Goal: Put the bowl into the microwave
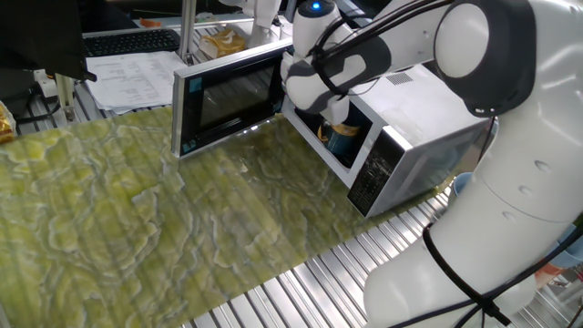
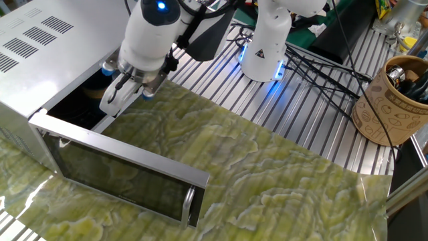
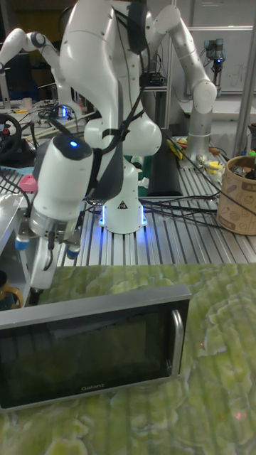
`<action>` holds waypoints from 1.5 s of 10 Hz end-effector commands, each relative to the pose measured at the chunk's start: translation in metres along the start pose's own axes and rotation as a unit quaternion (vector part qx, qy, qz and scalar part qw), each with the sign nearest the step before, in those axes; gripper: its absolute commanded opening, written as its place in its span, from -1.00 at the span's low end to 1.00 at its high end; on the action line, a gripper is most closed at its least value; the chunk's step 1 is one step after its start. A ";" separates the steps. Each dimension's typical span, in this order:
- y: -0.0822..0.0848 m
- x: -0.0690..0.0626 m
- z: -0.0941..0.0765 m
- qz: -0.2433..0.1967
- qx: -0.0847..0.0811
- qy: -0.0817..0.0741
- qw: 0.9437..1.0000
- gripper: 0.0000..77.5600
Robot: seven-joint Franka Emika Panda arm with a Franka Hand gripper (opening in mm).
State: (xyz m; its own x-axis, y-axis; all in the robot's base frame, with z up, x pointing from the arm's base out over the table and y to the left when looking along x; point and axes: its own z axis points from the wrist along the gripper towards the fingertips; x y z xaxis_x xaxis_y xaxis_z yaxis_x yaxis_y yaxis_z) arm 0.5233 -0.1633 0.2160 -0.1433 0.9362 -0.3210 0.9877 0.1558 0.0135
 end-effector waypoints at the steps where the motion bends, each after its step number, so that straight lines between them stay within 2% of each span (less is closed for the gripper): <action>1: 0.005 0.008 -0.013 -0.004 -0.004 0.021 1.000 1.00; 2: 0.006 0.016 -0.013 -0.003 0.001 0.011 1.000 1.00; 4: 0.010 0.024 -0.010 0.008 0.001 0.010 1.000 1.00; 10: 0.015 0.024 -0.008 0.001 -0.002 0.012 1.000 1.00; 15: 0.023 0.029 0.007 -0.009 -0.011 0.008 1.000 1.00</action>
State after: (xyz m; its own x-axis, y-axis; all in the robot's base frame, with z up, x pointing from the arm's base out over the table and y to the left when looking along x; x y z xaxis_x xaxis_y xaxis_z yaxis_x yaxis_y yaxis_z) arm 0.5404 -0.1357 0.2039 -0.1531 0.9419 -0.2991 0.9855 0.1680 0.0247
